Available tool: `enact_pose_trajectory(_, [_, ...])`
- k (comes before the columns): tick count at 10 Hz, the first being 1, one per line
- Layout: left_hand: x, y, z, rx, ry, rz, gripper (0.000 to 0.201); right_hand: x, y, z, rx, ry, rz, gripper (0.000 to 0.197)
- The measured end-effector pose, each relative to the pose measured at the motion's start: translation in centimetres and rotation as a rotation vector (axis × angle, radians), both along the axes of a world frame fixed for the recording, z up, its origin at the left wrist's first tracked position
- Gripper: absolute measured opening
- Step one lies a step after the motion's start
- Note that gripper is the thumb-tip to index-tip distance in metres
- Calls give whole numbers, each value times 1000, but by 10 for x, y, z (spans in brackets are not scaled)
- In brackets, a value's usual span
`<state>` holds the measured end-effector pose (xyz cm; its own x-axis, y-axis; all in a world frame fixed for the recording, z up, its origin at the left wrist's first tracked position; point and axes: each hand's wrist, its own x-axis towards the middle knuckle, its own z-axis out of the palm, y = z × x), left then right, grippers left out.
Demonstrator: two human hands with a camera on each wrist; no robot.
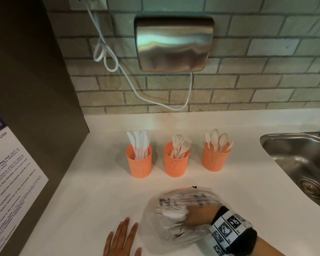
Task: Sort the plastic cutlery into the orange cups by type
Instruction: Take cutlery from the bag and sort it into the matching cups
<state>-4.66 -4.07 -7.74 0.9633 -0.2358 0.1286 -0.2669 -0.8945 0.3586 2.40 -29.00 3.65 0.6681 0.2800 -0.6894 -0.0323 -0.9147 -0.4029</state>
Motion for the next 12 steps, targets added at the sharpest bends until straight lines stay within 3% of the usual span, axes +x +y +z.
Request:
enact_pose_trajectory(3, [-1, -1, 3, -7, 13, 5, 63, 0, 5, 18, 120, 10, 79, 33])
enact_pose_trajectory(4, [-1, -1, 3, -17, 11, -3, 61, 4, 5, 13, 178, 112, -10, 5])
enact_pose_trajectory(5, [0, -2, 5, -26, 6, -10, 53, 6, 8, 13, 141, 76, -27, 26])
enact_pose_trajectory(7, [1, 1, 3, -11, -8, -5, 53, 7, 16, 14, 19, 85, 41, 11])
enact_pose_trajectory(10, [-7, 8, 2, -78, 108, -20, 54, -5, 5, 27, -52, -14, 85, 41])
enact_pose_trajectory(11, [-12, 7, 19, -274, -17, 26, 30, -4, 4, 27, -8, 5, 75, 49])
enact_pose_trajectory(12, [-12, -9, 61, -707, -219, 160, 26, 1, 4, 15, 46, 27, 39, 44])
